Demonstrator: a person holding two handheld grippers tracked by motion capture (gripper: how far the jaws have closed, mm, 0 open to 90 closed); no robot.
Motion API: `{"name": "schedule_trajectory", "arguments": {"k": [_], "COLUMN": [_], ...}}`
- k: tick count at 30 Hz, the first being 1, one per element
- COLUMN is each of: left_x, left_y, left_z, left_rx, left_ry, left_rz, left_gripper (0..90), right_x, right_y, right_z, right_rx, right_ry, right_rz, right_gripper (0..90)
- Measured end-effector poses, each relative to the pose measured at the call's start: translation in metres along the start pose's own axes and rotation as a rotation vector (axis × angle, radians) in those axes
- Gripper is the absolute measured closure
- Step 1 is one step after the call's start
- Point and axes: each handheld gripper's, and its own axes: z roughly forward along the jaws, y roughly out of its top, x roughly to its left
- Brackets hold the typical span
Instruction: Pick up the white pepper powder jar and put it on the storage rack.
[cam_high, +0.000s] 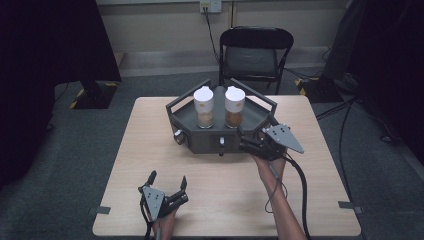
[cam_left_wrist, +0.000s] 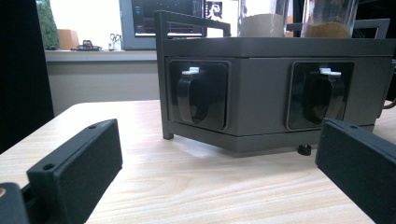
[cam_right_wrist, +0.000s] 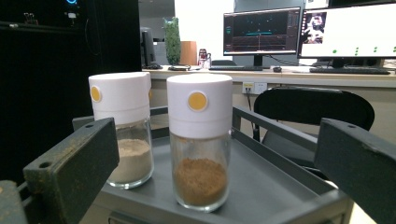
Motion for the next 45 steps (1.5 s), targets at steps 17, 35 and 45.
{"name": "schedule_trajectory", "arguments": {"k": [17, 35, 45], "left_x": [0.000, 0.000, 0.000], "left_y": [0.000, 0.000, 0.000], "left_z": [0.000, 0.000, 0.000], "left_rx": [0.000, 0.000, 0.000], "left_ry": [0.000, 0.000, 0.000], "left_rz": [0.000, 0.000, 0.000], "left_gripper": [0.0, 0.0, 0.0], "right_x": [0.000, 0.005, 0.008], "right_y": [-0.020, -0.049, -0.065], "right_z": [-0.033, -0.071, -0.087], "right_rx": [-0.013, -0.014, -0.003], "right_ry": [-0.022, -0.063, -0.093], "right_rz": [-0.008, -0.001, 0.001], "right_gripper": [0.0, 0.0, 0.0]}}
